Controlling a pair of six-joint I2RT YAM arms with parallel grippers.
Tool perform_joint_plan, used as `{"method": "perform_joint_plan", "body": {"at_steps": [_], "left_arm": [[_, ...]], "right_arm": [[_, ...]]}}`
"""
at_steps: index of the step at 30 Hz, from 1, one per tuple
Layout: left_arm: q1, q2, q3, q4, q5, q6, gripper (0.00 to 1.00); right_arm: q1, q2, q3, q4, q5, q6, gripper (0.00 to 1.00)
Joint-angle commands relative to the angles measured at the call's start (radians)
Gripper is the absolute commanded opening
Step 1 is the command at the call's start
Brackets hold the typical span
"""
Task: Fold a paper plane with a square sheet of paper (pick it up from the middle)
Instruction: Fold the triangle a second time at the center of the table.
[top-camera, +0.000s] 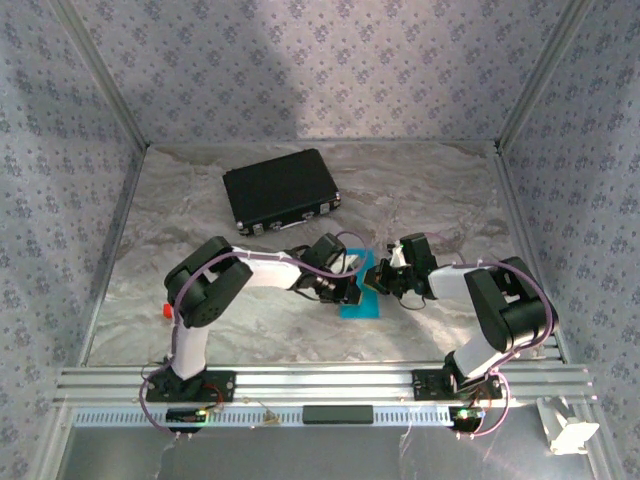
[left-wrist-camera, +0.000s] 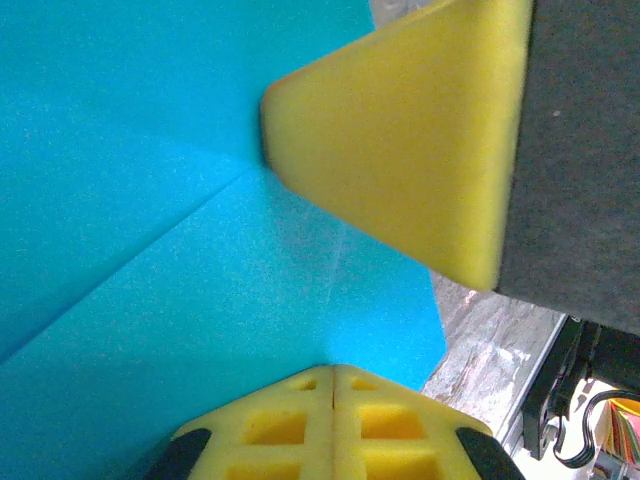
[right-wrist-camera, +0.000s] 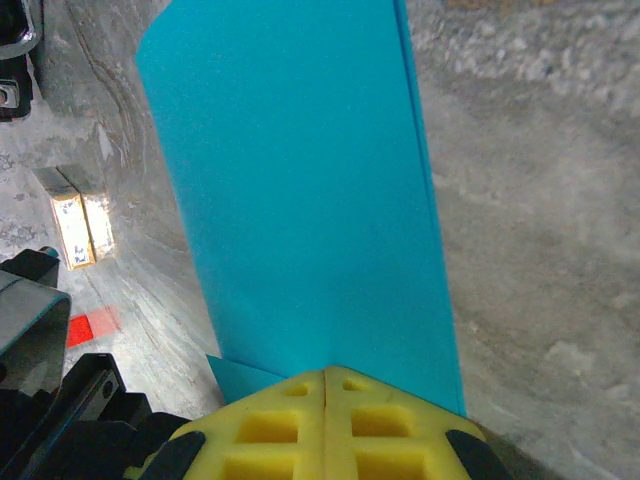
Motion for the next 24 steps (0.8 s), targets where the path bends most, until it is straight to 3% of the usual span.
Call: {"method": "perform_joint_plan", "body": {"at_steps": [1,5,10,17,24], "left_arm": [[0.001,0.021,-0.052,-0.036,-0.008,0.024,0.04],[0.002,0.020,-0.068,-0.034,-0.020,0.035,0.03],[0.002,0.020,-0.058,-0.025,-0.018,0.037,0.03],[0.002,0.017,-0.058,-0.012,-0.020,0.034,0.03],[0.001,0.002,-0.061,-0.009,-0.016,0.036,0.03]], "right_arm": [[-0.006,0.024,-0.034,-0.071,0.054,-0.003,0.00],[-0.002,-0.035,-0.022,-0.012,-0.011,0.002,0.00],[0.015,-0.129,0.028,-0.131,-0.005,-0.041,0.00],[0.051,-0.077,-0.009,-0.109,-0.025,-0.018,0.00],[0.028,0.003,-0.043,-0.119,0.045,-0.001,0.00]]}}
